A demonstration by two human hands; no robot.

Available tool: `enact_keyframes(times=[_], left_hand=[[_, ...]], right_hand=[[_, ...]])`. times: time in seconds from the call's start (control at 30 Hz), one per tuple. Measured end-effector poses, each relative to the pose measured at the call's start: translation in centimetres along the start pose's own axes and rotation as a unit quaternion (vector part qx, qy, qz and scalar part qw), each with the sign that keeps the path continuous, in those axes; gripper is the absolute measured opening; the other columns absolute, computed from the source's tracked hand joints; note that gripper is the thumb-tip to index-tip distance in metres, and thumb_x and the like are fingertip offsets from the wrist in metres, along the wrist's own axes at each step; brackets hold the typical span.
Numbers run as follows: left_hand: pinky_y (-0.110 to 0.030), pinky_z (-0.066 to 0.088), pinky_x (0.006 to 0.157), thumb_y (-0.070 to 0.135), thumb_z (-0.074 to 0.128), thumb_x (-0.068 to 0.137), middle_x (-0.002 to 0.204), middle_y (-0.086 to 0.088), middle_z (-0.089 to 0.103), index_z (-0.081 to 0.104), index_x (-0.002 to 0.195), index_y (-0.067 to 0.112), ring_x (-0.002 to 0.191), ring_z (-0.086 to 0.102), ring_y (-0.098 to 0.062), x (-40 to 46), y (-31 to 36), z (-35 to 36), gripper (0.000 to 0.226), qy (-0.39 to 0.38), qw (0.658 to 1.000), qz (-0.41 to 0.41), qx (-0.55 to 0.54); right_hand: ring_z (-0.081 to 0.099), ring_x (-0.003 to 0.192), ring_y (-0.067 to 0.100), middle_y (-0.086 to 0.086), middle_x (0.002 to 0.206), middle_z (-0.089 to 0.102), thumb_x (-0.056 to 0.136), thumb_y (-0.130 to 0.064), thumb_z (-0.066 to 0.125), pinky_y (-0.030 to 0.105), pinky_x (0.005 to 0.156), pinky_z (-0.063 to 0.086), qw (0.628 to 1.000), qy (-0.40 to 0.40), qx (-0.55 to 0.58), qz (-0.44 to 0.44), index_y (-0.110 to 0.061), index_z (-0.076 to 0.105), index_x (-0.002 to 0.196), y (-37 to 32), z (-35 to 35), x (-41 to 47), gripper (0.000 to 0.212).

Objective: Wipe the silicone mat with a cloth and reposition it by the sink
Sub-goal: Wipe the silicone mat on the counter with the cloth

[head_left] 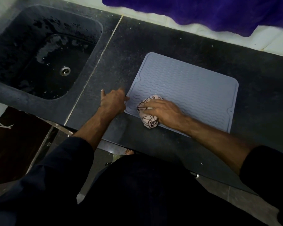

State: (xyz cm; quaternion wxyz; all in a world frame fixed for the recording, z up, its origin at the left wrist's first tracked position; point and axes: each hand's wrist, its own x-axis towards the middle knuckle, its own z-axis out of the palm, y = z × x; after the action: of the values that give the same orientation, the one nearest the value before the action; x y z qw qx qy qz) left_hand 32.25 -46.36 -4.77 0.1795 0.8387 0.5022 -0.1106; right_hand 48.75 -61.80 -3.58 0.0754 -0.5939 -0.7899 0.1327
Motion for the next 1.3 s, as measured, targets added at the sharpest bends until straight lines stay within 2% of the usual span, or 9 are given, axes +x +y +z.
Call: enact_keyframes(times=[0.17,0.27,0.47,0.63,0.73,0.93,1.07,1.2,1.3], left_hand=[[-0.060,0.007,0.113,0.026,0.057,0.092,0.122,-0.009,0.062,0.048,0.127,0.015,0.120,0.055,-0.028,-1.0,0.7,-0.4,0.037,-0.008,1.000,-0.006,0.016],[-0.060,0.007,0.114,0.026,0.057,0.091,0.119,-0.010,0.064,0.050,0.126,0.014,0.116,0.058,-0.029,-2.2,1.6,-0.5,0.038,0.008,0.999,0.003,0.051],[-0.059,-0.001,0.114,0.051,0.058,0.089,0.121,-0.007,0.063,0.049,0.132,0.019,0.112,0.061,-0.028,-4.9,5.3,0.7,0.055,0.000,0.984,0.054,0.171],[-0.058,-0.001,0.115,0.048,0.056,0.091,0.126,-0.008,0.059,0.051,0.129,0.017,0.117,0.058,-0.029,-5.2,5.5,0.7,0.050,-0.005,0.982,0.052,0.180],[-0.056,-0.001,0.116,0.047,0.057,0.091,0.127,-0.010,0.059,0.052,0.127,0.015,0.119,0.057,-0.029,-5.2,5.9,0.3,0.049,-0.018,0.983,0.051,0.177],[-0.047,0.007,0.117,0.042,0.058,0.092,0.129,-0.011,0.058,0.051,0.128,0.012,0.121,0.055,-0.027,-5.3,6.3,0.6,0.048,-0.005,0.984,0.053,0.168],[-0.043,0.019,0.116,0.041,0.060,0.091,0.129,-0.013,0.058,0.049,0.130,0.012,0.121,0.055,-0.028,-5.2,6.2,0.9,0.050,0.003,0.985,0.047,0.166],[-0.041,0.027,0.112,0.041,0.061,0.090,0.129,-0.017,0.055,0.049,0.131,0.011,0.122,0.052,-0.033,-5.4,6.1,1.0,0.051,0.009,0.986,0.047,0.162],[-0.041,0.032,0.109,0.041,0.061,0.090,0.129,-0.017,0.055,0.049,0.131,0.012,0.121,0.052,-0.034,-5.6,6.3,0.8,0.051,0.011,0.986,0.038,0.163]], right_hand=[[0.057,0.118,0.030,0.009,0.125,0.064,0.070,-0.006,0.076,0.043,0.100,0.042,1.000,-0.018,-0.012,0.003,-0.013,0.067,0.116,1.7,-0.7,-4.1,0.047],[0.053,0.122,0.026,0.007,0.127,0.062,0.072,-0.012,0.076,0.041,0.104,0.039,0.997,-0.055,-0.012,0.050,-0.016,0.064,0.120,2.0,-1.6,-3.6,0.049],[0.044,0.131,0.027,0.007,0.140,0.052,0.081,-0.005,0.065,0.045,0.111,0.033,0.999,-0.031,-0.019,0.037,-0.017,0.059,0.127,1.4,-0.5,-2.5,0.048],[0.063,0.110,0.034,0.013,0.119,0.067,0.073,0.003,0.066,0.049,0.095,0.049,0.999,0.048,-0.008,0.008,-0.008,0.072,0.105,2.9,-0.4,-7.7,0.035],[0.059,0.117,0.030,0.009,0.123,0.065,0.064,0.007,0.071,0.045,0.101,0.044,0.999,-0.008,-0.014,0.036,-0.009,0.071,0.109,3.7,-1.1,-9.3,0.048],[0.047,0.130,0.025,0.006,0.138,0.054,0.079,-0.012,0.069,0.039,0.110,0.034,0.997,-0.018,-0.004,0.069,-0.017,0.062,0.124,2.3,-0.7,-6.1,0.046],[0.051,0.125,0.033,0.013,0.133,0.057,0.078,0.005,0.059,0.045,0.108,0.037,1.000,0.006,0.006,0.028,-0.010,0.065,0.119,1.1,0.5,-6.3,0.045],[0.057,0.116,0.040,0.017,0.124,0.063,0.077,-0.002,0.066,0.052,0.100,0.044,1.000,0.025,0.005,0.006,-0.006,0.070,0.111,2.9,-0.5,-11.3,0.034],[0.057,0.118,0.036,0.012,0.125,0.063,0.069,0.009,0.072,0.051,0.100,0.044,0.999,-0.003,-0.025,0.026,-0.010,0.070,0.111,3.5,-1.1,-13.5,0.046]])
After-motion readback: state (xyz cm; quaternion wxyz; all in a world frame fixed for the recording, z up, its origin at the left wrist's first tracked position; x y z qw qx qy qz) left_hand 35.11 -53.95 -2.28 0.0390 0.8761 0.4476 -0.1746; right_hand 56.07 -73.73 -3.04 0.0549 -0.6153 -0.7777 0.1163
